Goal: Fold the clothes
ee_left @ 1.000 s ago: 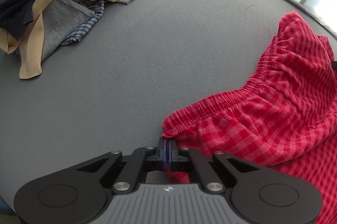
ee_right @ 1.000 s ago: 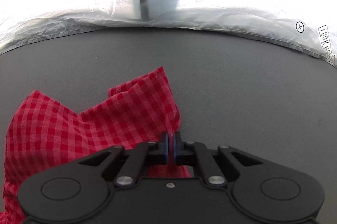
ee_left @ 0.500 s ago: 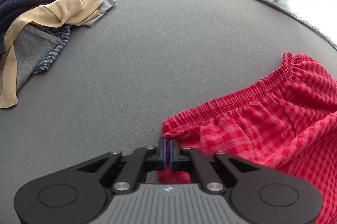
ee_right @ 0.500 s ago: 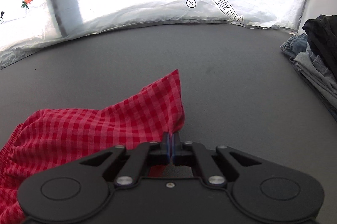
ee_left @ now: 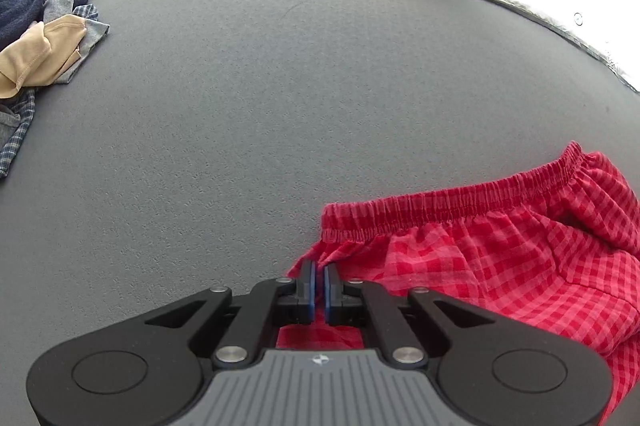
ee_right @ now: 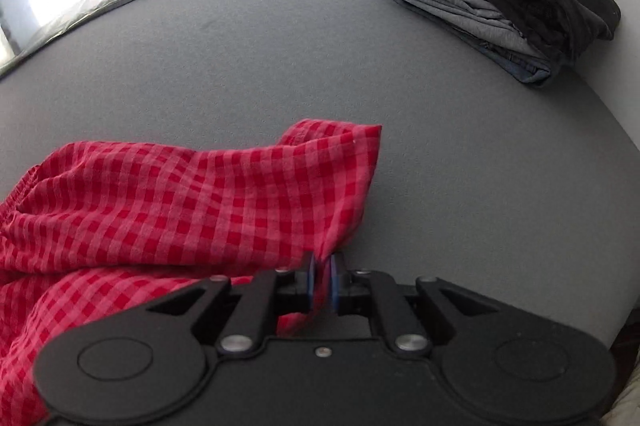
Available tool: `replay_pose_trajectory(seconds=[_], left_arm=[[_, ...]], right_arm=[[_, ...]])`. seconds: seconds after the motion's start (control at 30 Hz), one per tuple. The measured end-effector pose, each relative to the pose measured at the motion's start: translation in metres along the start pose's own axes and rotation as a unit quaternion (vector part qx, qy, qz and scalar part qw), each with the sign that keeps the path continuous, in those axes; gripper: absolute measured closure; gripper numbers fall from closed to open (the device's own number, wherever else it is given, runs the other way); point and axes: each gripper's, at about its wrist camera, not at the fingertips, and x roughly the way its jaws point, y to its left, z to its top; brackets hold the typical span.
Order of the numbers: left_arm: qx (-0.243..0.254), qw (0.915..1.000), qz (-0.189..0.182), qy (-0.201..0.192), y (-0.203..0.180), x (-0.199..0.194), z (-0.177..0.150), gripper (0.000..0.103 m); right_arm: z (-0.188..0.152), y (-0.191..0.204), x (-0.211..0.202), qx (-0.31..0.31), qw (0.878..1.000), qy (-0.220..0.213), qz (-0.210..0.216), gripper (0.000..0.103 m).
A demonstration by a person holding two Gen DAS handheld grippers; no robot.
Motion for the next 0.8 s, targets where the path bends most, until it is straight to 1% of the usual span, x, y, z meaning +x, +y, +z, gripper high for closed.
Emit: replay_pose_trajectory(seconds=[0.07,0.17,0.27,0.3,0.37,0.4,0.43,0.53,0.63,0.67,0.73,0.8], left_arm=[[-0.004,1.0000,-0.005,0.001,0.003,0.000,0.000,0.098],[-0.005,0.9999,-0.009,0.001,0.004,0.000,0.000,0.098],[-0.009,0.9999,-0.012,0.001,0.006,0.001,0.000,0.097],[-0.010,0.9999,-0.014,0.002,0.007,0.001,0.001,0.097],[-0.011,0.9998,-0.016,0.003,0.009,0.002,0.002,0.097],[-0.006,0.9998,-0.017,0.005,0.008,0.002,0.002,0.097],[-0.001,0.9999,-0.016,0.006,0.007,0.002,0.002,0.097],[0.010,0.9999,-0.010,0.008,0.004,0.002,0.001,0.097],[0.016,0.9998,-0.005,0.009,0.003,0.003,0.001,0.097],[0.016,0.9998,-0.005,0.011,0.003,0.003,0.001,0.097],[0.007,0.9999,-0.004,0.014,0.005,0.004,0.003,0.098],[0.000,0.9999,-0.004,0.015,0.005,0.005,0.003,0.099]], right_arm=[[0.003,0.008,-0.007,-0.017,1.000,-0.018,0.006,0.081],[0.008,0.021,-0.017,-0.043,0.998,-0.044,0.016,0.072],[0.018,0.046,-0.020,-0.082,0.993,-0.065,0.056,0.066],[0.021,0.058,-0.020,-0.102,0.990,-0.069,0.070,0.065],[0.027,0.078,-0.017,-0.141,0.982,-0.077,0.096,0.062],[0.030,0.088,-0.015,-0.163,0.977,-0.078,0.116,0.060],[0.032,0.098,-0.012,-0.186,0.970,-0.079,0.136,0.057],[0.036,0.126,0.000,-0.250,0.946,-0.063,0.194,0.057],[0.035,0.151,0.011,-0.307,0.928,-0.055,0.203,0.056],[0.036,0.155,0.015,-0.318,0.925,-0.049,0.201,0.056],[0.039,0.162,0.025,-0.330,0.921,-0.023,0.207,0.056],[0.042,0.162,0.029,-0.332,0.918,-0.012,0.217,0.056]])
